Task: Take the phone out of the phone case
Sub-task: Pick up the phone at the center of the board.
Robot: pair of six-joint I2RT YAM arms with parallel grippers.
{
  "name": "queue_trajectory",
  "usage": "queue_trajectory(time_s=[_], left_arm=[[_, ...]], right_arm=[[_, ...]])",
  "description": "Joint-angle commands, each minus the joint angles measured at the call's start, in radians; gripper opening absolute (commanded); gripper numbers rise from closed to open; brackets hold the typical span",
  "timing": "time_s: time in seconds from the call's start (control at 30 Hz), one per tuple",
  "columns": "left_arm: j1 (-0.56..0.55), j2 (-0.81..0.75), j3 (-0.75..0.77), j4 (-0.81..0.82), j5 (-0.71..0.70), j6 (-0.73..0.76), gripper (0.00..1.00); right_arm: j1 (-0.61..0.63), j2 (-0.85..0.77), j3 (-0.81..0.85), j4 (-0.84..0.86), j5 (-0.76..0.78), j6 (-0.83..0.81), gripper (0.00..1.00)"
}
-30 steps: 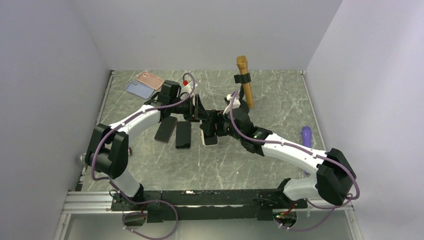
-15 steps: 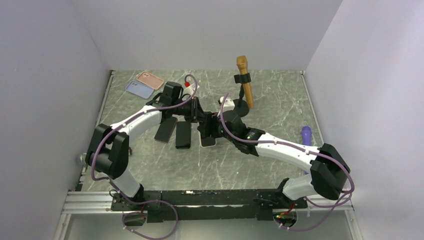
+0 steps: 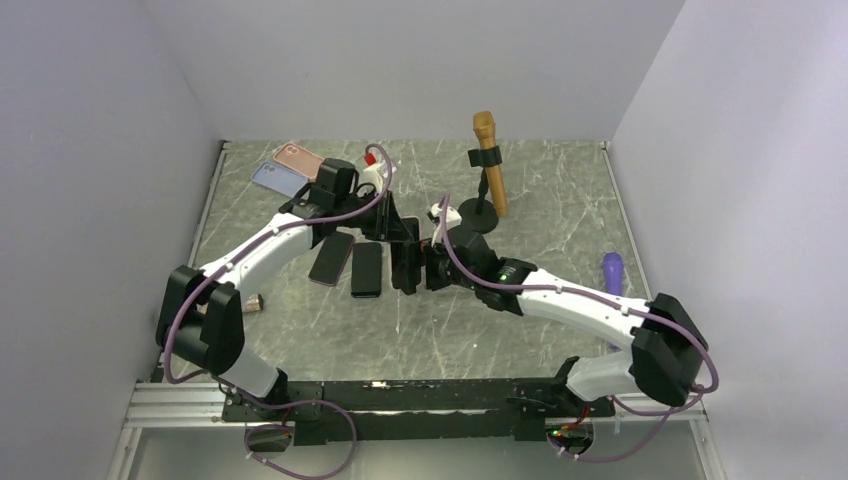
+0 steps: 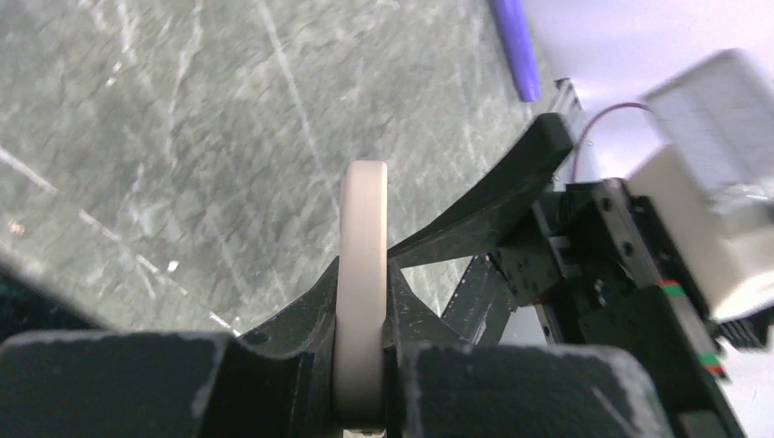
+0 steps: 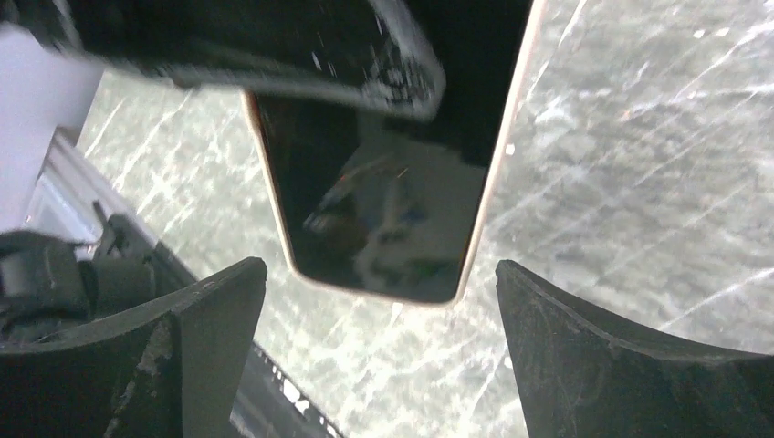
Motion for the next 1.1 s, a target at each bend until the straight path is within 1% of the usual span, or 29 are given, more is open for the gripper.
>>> queue_trajectory(time_s=[0.0, 0.07, 0.13, 0.17, 0.23, 0.3, 0.33, 0.37, 0.5, 0.63, 0.73, 0.83, 0.9, 0.93, 1.0, 1.07], left_arm=[[0.001, -0.075, 0.027, 0.162, 0.191, 0.026, 0.0], [0.001, -0.078, 0.013, 0.245, 0.271, -0.007, 0.0], [0.001, -0.086, -0.001, 0.305, 0.325, -0.025, 0.0], [0.0, -0.087, -0.004, 0.323, 0.349, -0.029, 0.0], [0.0, -0.081, -0.005, 0.368, 0.413, -0.058, 0.0], [0.0, -0.071, -0.01, 0.42, 0.458, -0.107, 0.0], [-0.001, -0.065, -0.012, 0.439, 0.476, -0.129, 0.0], [0.0, -0.058, -0.011, 0.45, 0.49, -0.14, 0.0], [-0.005, -0.05, -0.013, 0.476, 0.519, -0.17, 0.0], [-0.025, -0.062, -0.024, 0.523, 0.536, -0.203, 0.0], [-0.041, -0.059, -0.02, 0.502, 0.539, -0.189, 0.0], [-0.056, -0.056, -0.016, 0.494, 0.546, -0.18, 0.0], [-0.062, -0.06, -0.015, 0.495, 0.553, -0.177, 0.0], [-0.064, -0.064, -0.016, 0.495, 0.557, -0.175, 0.0], [-0.067, -0.071, -0.019, 0.502, 0.562, -0.174, 0.0], [-0.071, -0.075, -0.02, 0.506, 0.565, -0.176, 0.0]], right_arm=[[-0.015, -0.122, -0.058, -0.04, -0.153, -0.051, 1.0], [-0.026, -0.183, -0.115, 0.008, -0.256, -0.082, 0.97], [-0.055, -0.251, -0.178, 0.055, -0.349, -0.094, 0.91], [-0.08, -0.284, -0.211, 0.087, -0.394, -0.086, 0.86], [-0.149, -0.342, -0.285, 0.179, -0.535, -0.057, 0.75], [-0.224, -0.381, -0.338, 0.247, -0.653, -0.02, 0.62], [-0.249, -0.394, -0.362, 0.27, -0.699, -0.009, 0.57], [-0.261, -0.412, -0.377, 0.285, -0.725, -0.01, 0.55], [-0.263, -0.461, -0.412, 0.31, -0.748, -0.03, 0.52], [-0.264, -0.489, -0.436, 0.407, -0.793, -0.002, 0.5], [-0.263, -0.491, -0.439, 0.464, -0.805, 0.012, 0.48], [-0.263, -0.474, -0.425, 0.459, -0.799, 0.001, 0.41], [-0.263, -0.46, -0.415, 0.463, -0.805, 0.001, 0.33], [-0.263, -0.454, -0.41, 0.457, -0.807, 0.001, 0.31], [-0.263, -0.448, -0.397, 0.434, -0.804, -0.005, 0.31], [-0.263, -0.46, -0.395, 0.41, -0.794, -0.012, 0.32]])
